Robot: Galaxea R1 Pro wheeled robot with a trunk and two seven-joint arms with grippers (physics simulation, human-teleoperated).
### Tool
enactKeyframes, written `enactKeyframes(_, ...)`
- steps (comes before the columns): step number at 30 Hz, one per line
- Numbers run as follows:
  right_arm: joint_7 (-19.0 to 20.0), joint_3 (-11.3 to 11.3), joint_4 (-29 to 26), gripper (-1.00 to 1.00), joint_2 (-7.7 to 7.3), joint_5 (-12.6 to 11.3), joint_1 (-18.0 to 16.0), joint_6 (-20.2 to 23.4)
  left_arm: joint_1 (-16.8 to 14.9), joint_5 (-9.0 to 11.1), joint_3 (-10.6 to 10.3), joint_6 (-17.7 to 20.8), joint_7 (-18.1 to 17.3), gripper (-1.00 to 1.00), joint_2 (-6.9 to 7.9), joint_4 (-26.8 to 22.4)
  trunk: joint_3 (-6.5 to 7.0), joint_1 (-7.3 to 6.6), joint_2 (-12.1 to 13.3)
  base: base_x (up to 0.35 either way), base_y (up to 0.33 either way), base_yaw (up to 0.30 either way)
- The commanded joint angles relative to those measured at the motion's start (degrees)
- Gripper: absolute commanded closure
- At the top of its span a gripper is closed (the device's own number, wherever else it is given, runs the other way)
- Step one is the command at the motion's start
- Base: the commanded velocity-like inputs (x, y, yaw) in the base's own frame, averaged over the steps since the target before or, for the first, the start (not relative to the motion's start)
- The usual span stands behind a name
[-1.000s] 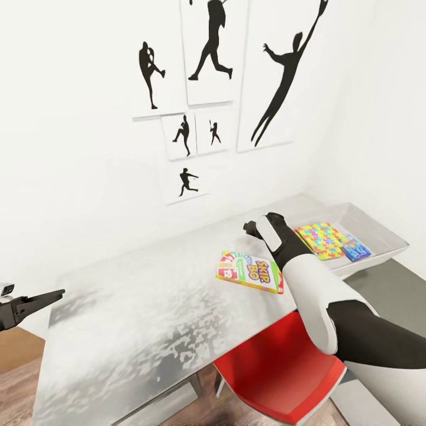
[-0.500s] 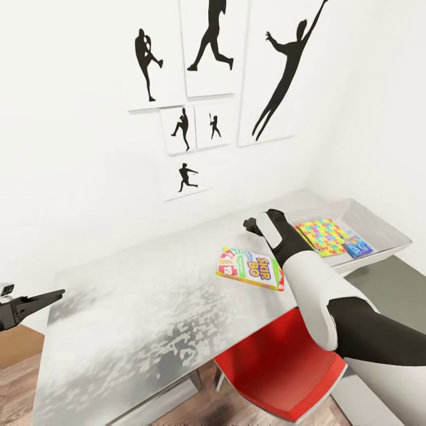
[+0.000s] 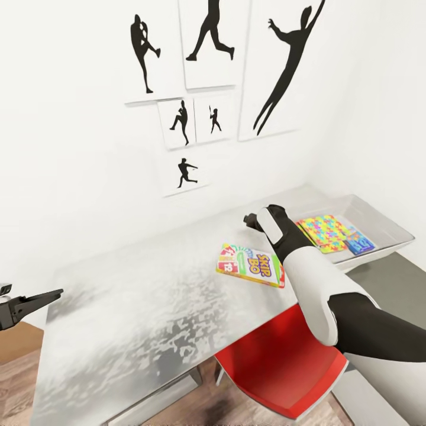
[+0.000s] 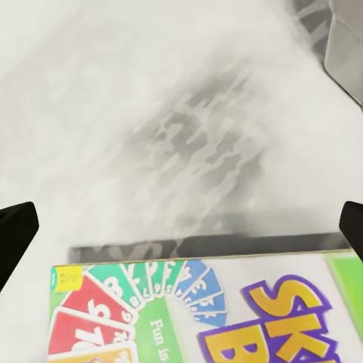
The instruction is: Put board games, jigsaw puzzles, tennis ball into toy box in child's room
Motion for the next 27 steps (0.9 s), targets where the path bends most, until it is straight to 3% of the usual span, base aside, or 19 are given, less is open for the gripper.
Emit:
enactKeyframes(1, -0.51, 0.26, -0.06, -1.00, -0.02, -0.54, -0.11, 0.15, -0.04, -0.06, 0.02, 0.61, -0.24, -1.00, 0.01, -0.01, -0.20, 0.03, -0.11, 0.000, 0.000, 0.000)
enactKeyframes(27, -0.51, 0.30, -0.05, -1.00, -0.06, -0.54, -0.38, 0.18, -0.04, -0.18, 0.39, 0.61, -0.24, -1.00, 0.08, -0.01, -2.64, 0.03, -0.11, 0.000, 0.000, 0.000)
